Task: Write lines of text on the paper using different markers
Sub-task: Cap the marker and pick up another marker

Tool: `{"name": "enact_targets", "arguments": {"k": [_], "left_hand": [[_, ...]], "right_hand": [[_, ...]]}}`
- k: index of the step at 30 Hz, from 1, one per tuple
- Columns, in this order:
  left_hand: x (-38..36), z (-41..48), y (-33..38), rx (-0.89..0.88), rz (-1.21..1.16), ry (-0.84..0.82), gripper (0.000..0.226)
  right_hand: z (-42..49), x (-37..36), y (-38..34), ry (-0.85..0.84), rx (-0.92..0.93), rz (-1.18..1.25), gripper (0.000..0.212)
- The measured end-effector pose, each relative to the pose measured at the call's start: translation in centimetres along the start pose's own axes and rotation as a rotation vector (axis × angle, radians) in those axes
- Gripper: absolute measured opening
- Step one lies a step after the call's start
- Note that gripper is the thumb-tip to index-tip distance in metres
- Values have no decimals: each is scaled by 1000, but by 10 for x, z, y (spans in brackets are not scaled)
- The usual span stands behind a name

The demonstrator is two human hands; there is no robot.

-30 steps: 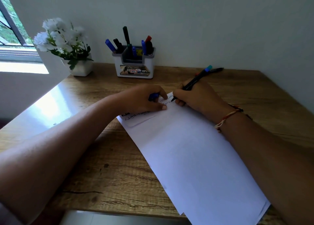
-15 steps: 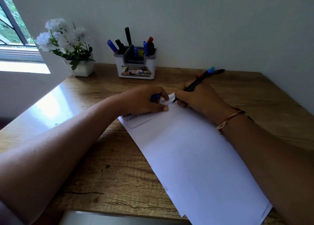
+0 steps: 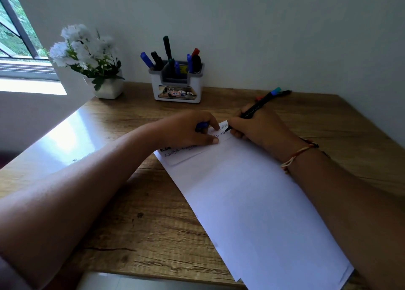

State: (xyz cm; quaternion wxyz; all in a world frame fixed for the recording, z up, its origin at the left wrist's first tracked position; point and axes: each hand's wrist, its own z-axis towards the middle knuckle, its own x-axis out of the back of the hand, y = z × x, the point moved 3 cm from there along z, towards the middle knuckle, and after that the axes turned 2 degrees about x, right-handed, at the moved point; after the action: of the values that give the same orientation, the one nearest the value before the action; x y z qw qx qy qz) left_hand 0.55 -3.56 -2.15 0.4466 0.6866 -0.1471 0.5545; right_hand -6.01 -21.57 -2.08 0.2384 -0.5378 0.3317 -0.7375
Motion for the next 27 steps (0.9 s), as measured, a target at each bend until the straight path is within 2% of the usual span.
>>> {"name": "enact_targets", "arguments": {"k": [27], "left_hand": [[-2,4,-7,-10,-5,3,38]], "right_hand": [[-3,2,-5,14,-7,-23,13]]}}
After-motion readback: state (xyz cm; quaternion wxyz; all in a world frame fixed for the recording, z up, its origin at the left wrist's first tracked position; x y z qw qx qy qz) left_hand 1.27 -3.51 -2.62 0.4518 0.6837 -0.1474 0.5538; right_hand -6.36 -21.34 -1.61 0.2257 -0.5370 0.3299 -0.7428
